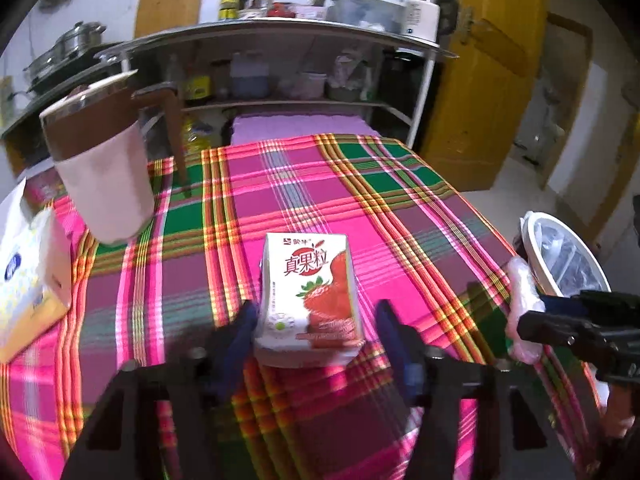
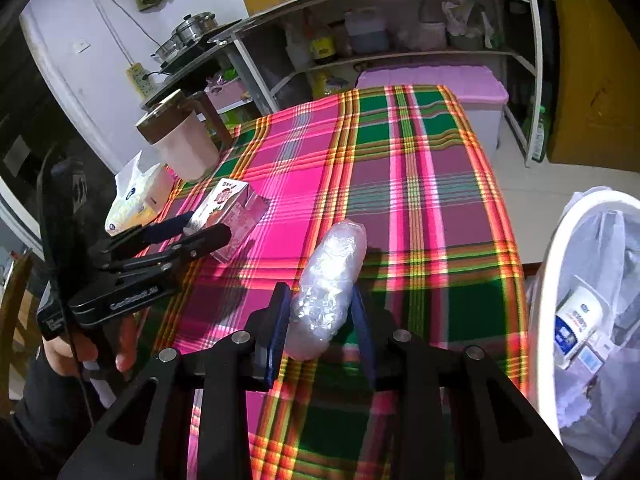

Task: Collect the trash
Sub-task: 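Carry the milk carton and plastic bag over the bin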

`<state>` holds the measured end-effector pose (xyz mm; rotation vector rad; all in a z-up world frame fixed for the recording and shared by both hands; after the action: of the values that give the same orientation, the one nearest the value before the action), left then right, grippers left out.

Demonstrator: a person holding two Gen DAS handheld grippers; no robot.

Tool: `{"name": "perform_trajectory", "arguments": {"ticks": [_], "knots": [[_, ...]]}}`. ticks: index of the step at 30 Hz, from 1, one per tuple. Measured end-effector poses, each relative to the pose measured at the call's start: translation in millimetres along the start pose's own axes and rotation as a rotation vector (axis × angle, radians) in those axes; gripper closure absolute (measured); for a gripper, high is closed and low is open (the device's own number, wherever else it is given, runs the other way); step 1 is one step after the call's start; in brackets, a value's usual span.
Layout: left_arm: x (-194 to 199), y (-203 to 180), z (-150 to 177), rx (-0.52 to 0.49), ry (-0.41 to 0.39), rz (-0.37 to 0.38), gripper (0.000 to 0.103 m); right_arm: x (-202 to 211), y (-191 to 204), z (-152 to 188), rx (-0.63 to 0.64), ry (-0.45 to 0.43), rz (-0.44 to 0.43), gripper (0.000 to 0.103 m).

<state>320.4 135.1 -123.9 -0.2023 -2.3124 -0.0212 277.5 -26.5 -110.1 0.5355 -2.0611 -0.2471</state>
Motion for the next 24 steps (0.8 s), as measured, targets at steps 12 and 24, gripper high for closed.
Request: {"name": "perform_trajectory", "arguments": {"ticks": [12, 24], "knots": [[42, -24, 6, 0.059, -0.064, -0.104, 0.052, 34, -5, 7, 0.041, -0.048, 0.016, 0.071], [100, -95, 25, 0.09, -0.123, -0.054, 0.052, 82, -11, 28, 0.108, -0.097, 0.036, 0.07]]}}
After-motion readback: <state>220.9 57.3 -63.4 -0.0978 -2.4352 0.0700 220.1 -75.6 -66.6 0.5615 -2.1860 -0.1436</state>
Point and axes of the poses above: each gripper's, at about its wrist camera, not at the fingertips, and x roughly against the way its jaws point, y to its left, z to its underside, the point moved 10 cm from there along -x, roughly the way its jaws point, and after that the axes turned 5 degrees about -x, right-handed, at the moved point
